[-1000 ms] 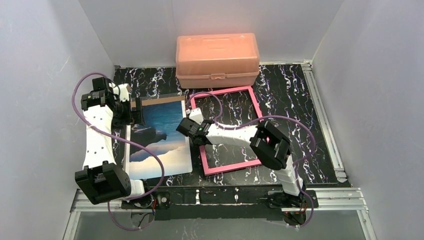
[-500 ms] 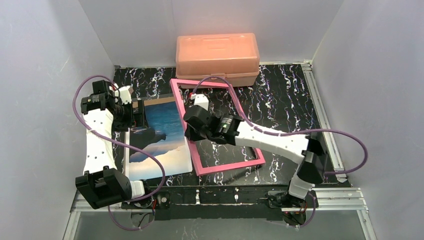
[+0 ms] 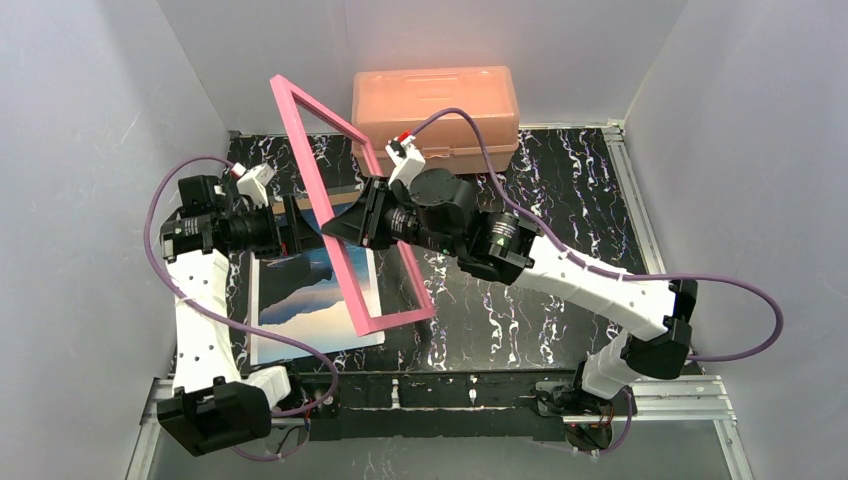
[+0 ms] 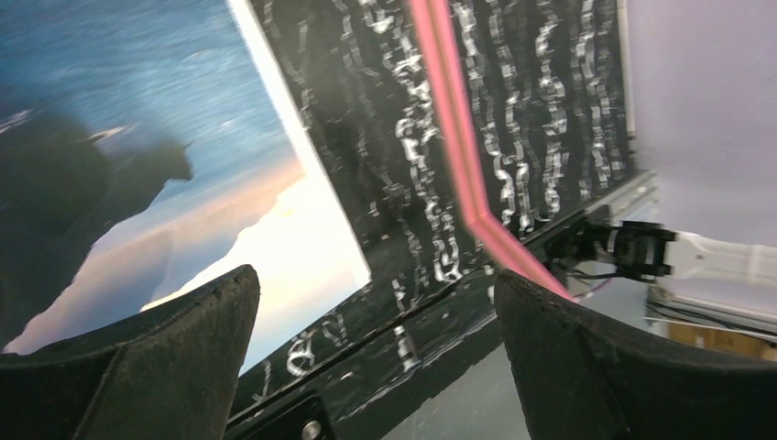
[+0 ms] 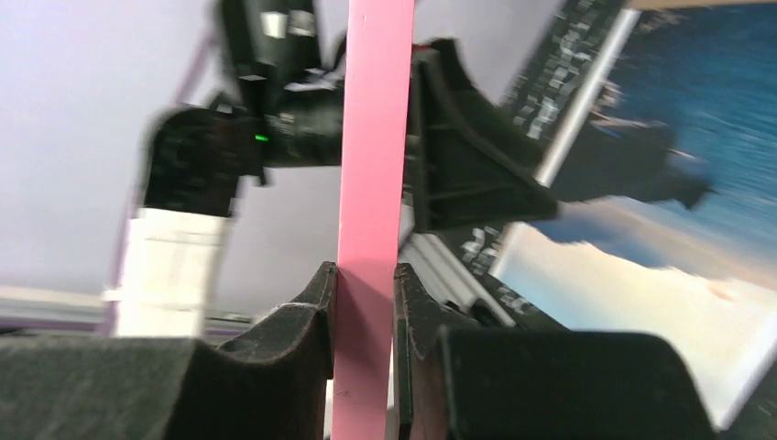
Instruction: Put the photo into the frame
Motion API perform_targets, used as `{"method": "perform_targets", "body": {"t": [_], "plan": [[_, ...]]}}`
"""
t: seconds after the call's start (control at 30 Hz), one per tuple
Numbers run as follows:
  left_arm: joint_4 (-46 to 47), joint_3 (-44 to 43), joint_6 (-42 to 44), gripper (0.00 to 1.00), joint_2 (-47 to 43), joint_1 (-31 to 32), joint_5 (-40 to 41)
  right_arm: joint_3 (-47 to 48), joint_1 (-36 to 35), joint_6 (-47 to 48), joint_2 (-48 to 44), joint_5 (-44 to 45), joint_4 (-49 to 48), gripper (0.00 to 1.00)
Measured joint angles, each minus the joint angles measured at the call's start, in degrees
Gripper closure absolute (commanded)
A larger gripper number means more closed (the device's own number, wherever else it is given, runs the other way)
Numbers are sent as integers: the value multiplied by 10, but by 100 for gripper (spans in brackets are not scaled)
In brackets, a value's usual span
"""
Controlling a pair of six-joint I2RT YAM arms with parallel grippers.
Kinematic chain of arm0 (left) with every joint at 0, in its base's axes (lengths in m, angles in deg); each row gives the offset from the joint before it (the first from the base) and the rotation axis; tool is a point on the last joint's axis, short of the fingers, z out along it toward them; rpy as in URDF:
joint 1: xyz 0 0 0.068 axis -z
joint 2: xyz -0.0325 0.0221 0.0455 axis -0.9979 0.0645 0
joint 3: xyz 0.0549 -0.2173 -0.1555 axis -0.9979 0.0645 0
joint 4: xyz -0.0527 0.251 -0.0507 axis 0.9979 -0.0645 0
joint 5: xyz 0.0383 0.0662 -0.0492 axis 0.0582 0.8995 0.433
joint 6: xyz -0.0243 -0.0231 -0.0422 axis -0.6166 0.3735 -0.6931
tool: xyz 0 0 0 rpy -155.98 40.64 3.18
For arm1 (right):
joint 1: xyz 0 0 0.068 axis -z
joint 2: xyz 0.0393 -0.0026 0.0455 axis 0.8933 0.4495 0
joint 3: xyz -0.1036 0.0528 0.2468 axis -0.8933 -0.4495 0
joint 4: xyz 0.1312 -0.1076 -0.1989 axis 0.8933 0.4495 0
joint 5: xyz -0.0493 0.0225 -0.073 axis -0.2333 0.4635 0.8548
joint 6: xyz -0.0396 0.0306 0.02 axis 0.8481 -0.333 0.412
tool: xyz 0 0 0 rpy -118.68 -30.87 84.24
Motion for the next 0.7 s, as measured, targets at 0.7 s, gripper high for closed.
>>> {"method": "perform_targets", "body": {"t": [0.7], "plan": [[201, 136, -122, 24, 10, 0, -152, -11, 0, -195, 13, -72, -304, 99]]}}
